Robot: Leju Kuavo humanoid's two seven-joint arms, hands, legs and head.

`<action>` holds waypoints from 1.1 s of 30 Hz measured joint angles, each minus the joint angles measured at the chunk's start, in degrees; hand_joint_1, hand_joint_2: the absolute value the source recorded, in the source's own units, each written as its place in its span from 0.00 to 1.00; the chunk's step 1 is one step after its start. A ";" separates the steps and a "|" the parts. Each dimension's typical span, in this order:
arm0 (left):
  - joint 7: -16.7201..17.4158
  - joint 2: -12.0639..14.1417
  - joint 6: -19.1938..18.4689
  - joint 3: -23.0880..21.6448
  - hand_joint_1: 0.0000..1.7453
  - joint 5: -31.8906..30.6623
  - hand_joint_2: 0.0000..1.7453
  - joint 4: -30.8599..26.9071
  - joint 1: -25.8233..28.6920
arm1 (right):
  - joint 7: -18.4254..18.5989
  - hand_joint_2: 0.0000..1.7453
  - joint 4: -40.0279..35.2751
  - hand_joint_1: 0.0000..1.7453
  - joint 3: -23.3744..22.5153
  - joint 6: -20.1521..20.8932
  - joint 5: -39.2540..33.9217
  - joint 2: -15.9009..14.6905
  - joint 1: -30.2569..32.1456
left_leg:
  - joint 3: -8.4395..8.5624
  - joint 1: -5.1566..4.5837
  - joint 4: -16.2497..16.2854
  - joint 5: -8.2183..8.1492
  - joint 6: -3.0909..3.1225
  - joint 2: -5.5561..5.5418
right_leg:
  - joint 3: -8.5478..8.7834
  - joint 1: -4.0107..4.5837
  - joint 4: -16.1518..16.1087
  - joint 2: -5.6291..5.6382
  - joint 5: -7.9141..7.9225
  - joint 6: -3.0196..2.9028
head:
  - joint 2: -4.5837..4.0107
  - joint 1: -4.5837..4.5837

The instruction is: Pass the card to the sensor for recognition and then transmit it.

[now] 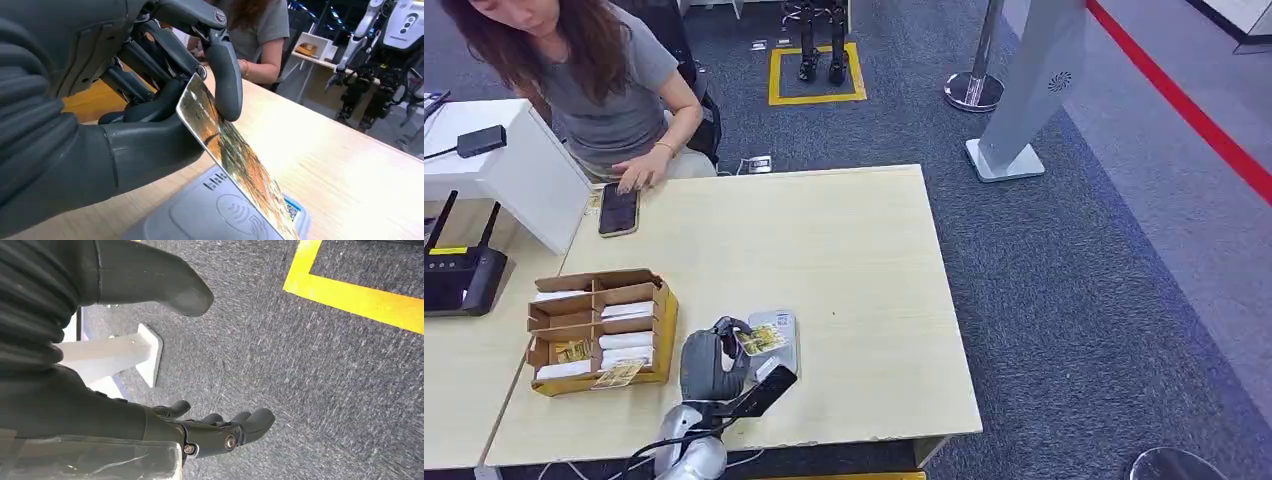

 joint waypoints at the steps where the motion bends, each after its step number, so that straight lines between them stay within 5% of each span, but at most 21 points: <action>1: 0.29 0.00 -0.02 -0.39 1.00 -0.17 1.00 0.17 -0.04 | 0.00 1.00 0.00 0.00 0.04 0.00 0.00 0.02 -0.03 | 0.00 0.00 0.00 0.00 0.00 0.00 | 0.00 0.00 0.00 0.00 0.00 0.00 | 0.00 0.02; 16: 11.61 0.26 -5.77 -2.42 1.00 -1.88 1.00 5.18 -2.22 | 0.68 1.00 0.00 0.00 1.01 -0.09 -0.37 0.00 -0.20 | 0.01 0.00 0.00 0.01 0.01 -0.01 | 0.02 0.00 0.00 -0.01 0.00 0.00 | 0.00 0.00; 22: 11.98 0.26 -5.70 -2.67 1.00 -2.21 1.00 5.90 -2.96 | 0.68 1.00 0.00 0.00 1.03 -0.11 -0.46 0.00 -0.25 | 0.02 0.00 0.00 0.02 0.02 0.00 | 0.03 0.00 0.00 -0.01 0.01 -0.01 | 0.00 0.02; 33: 7.65 0.24 -1.29 -2.66 1.00 -1.46 1.00 5.44 -2.81 | 0.55 1.00 0.00 0.00 1.07 -0.15 -1.22 0.00 -0.22 | 0.00 0.00 0.00 0.02 0.02 0.00 | 0.02 0.00 0.01 -0.01 0.02 -0.02 | 0.00 0.00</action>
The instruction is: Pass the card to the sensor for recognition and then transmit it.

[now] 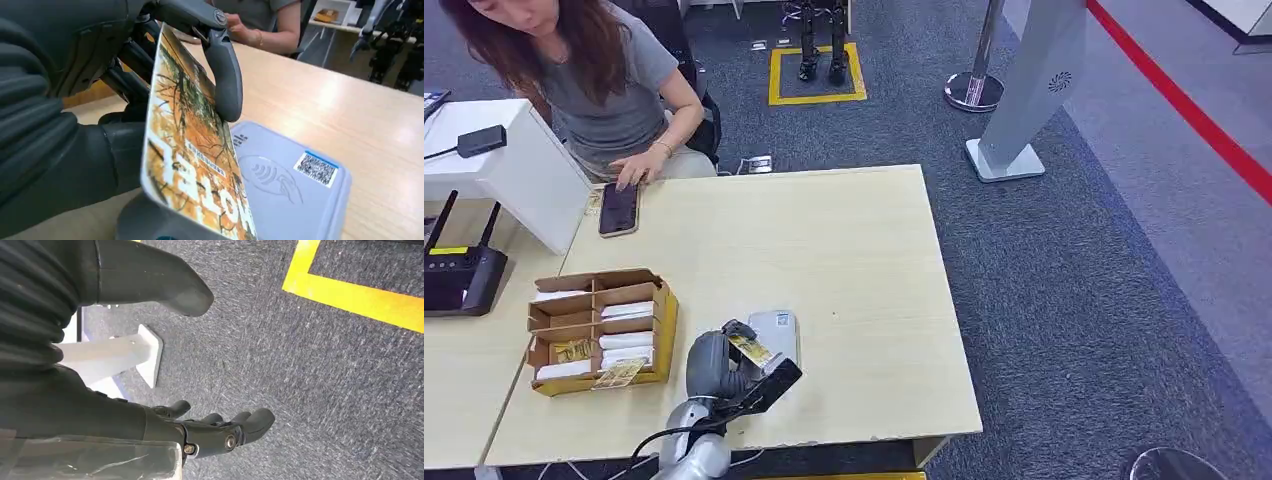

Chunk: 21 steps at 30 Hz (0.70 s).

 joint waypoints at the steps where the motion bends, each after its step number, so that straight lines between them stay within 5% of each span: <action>1: -0.52 0.02 0.85 0.00 1.00 -0.15 1.00 -0.35 0.07 | -0.02 1.00 0.00 0.00 0.00 0.00 -0.02 0.00 0.01 | 0.00 0.00 0.00 0.00 0.00 0.00 | 0.00 0.00 0.00 0.00 0.00 0.00 | 0.00 0.00; 7: -3.13 0.00 1.96 0.00 1.00 -3.37 1.00 -4.79 0.86 | -0.04 1.00 0.00 0.00 0.15 -0.02 -0.20 0.00 0.03 | 0.00 0.00 0.00 0.00 0.00 0.00 | 0.01 0.00 0.00 0.00 0.00 0.00 | 0.00 0.02; 13: -9.86 -1.73 1.99 4.55 1.00 -12.29 1.00 -14.49 3.94 | -0.04 1.00 0.00 0.00 0.33 0.00 -0.33 0.00 0.10 | -0.02 0.00 0.00 0.00 0.00 0.00 | 0.00 0.00 0.00 0.00 0.00 0.00 | 0.00 0.02; 21: -7.69 -0.98 1.99 13.05 1.00 -16.53 1.00 -20.53 3.17 | 0.04 1.00 0.00 0.00 1.07 0.15 -0.35 0.00 0.10 | 0.00 0.03 0.00 0.08 -0.06 0.00 | 0.00 0.02 0.05 0.00 0.02 -0.02 | 0.00 0.00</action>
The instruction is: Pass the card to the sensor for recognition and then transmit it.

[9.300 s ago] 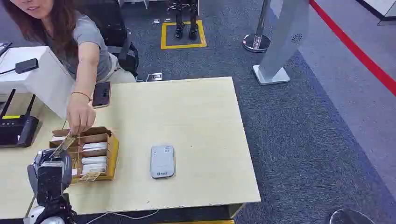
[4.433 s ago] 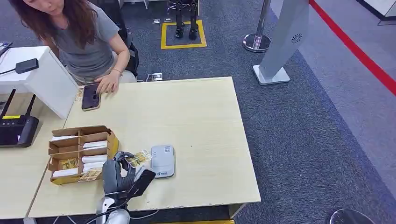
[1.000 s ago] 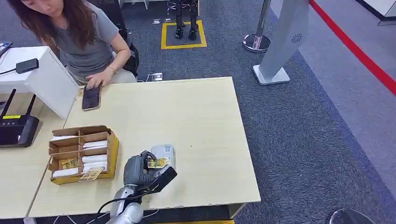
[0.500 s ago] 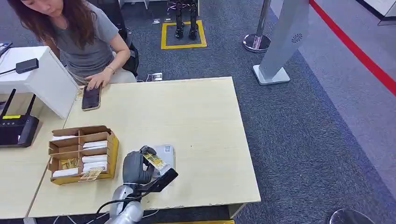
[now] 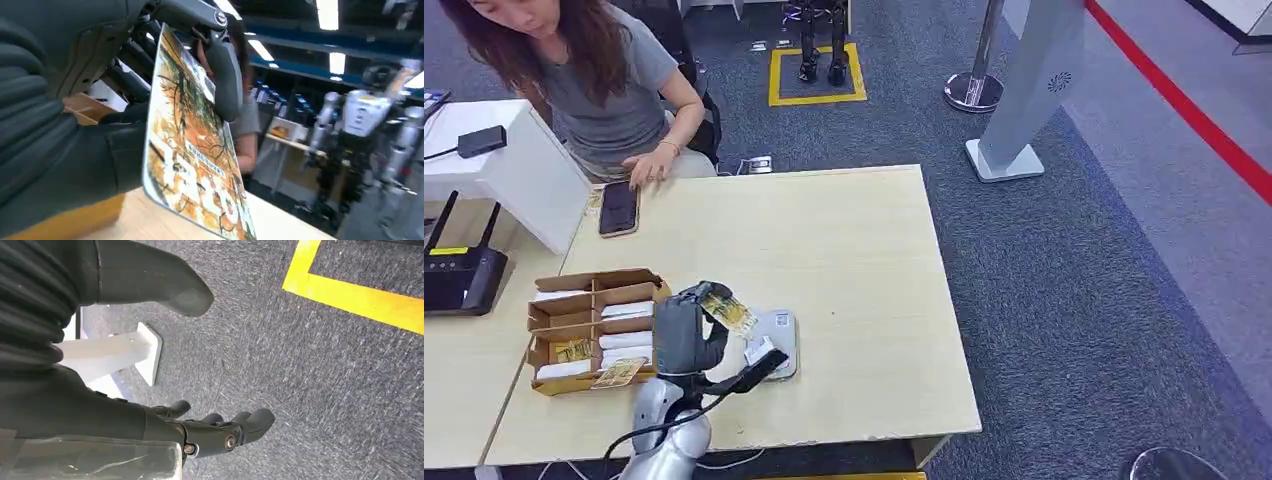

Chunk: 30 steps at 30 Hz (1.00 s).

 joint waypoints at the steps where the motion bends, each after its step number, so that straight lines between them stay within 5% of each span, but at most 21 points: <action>1: 0.83 0.85 0.00 1.31 1.00 -0.35 1.00 0.00 -0.66 | 0.07 1.00 0.00 0.00 0.11 0.00 -0.09 0.00 0.00 | 0.01 0.01 0.00 0.02 -0.02 0.00 | 0.00 0.01 0.01 0.00 0.01 -0.01 | 0.00 0.02; 13: 5.18 9.57 0.00 17.92 1.00 -11.89 1.00 2.19 -8.63 | 0.20 1.00 0.00 0.00 0.66 0.70 -0.85 0.00 0.01 | 0.01 0.01 -0.01 0.10 -0.08 0.01 | -0.06 0.01 0.11 0.03 0.03 -0.05 | 0.00 0.00; 30: 7.03 15.45 0.00 23.60 1.00 -16.33 1.00 6.49 -15.01 | 0.13 1.00 -0.02 0.00 0.81 0.83 -1.66 0.00 -0.11 | -0.03 0.03 -0.01 0.16 -0.17 -0.03 | -0.10 0.02 0.13 0.00 0.08 -0.13 | 0.00 0.02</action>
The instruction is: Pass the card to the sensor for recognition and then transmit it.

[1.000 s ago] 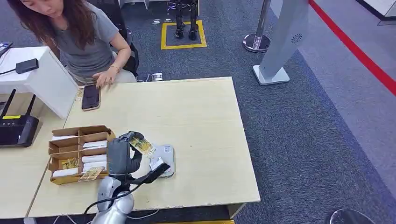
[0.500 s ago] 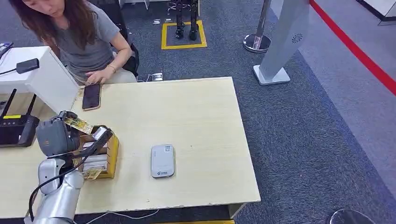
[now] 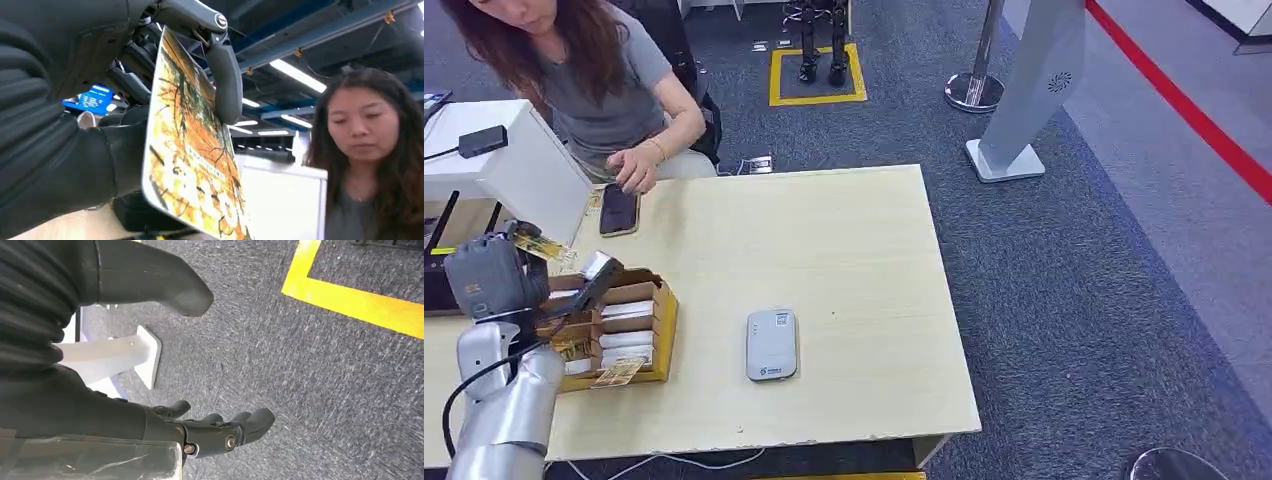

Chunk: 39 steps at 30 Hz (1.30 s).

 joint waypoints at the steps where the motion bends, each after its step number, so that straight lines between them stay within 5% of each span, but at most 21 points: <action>1: 0.22 0.27 0.00 0.00 1.00 -0.24 1.00 0.18 -0.62 | 0.00 1.00 0.00 0.00 0.02 0.09 -0.04 0.00 0.00 | 0.00 0.01 0.00 0.00 0.00 0.00 | 0.00 0.01 0.00 0.00 0.00 0.00 | 0.00 -0.02; 16: 2.06 4.29 0.00 -0.02 1.00 8.61 1.00 9.77 -10.77 | 0.31 1.00 0.02 0.00 0.94 0.57 -0.04 0.00 -0.31 | -0.01 0.00 0.00 0.03 0.01 0.03 | -0.04 0.00 0.00 0.03 0.06 -0.07 | 0.00 0.00; 28: 2.12 5.36 0.00 -1.01 1.00 11.15 1.00 12.59 -12.40 | 0.39 1.00 0.02 0.00 1.27 0.70 -0.04 0.00 -0.46 | -0.01 0.00 0.00 0.03 0.01 0.08 | -0.06 0.00 0.00 0.08 0.06 -0.08 | 0.00 -0.02; 29: 2.12 5.42 0.00 -1.09 0.00 11.23 1.00 12.66 -12.43 | 0.41 1.00 0.02 0.00 1.29 0.70 -0.04 0.00 -0.45 | -0.01 0.00 0.00 0.03 0.01 0.08 | -0.06 0.00 0.00 0.09 0.06 -0.08 | 0.00 -0.02; 39: 2.73 6.36 0.00 -1.38 0.00 11.34 1.00 12.99 -12.50 | 0.61 1.00 0.02 0.00 1.66 0.57 -0.04 0.00 -0.50 | -0.03 0.00 0.00 0.03 0.01 0.07 | -0.07 0.01 0.00 0.08 0.06 -0.08 | 0.00 -0.02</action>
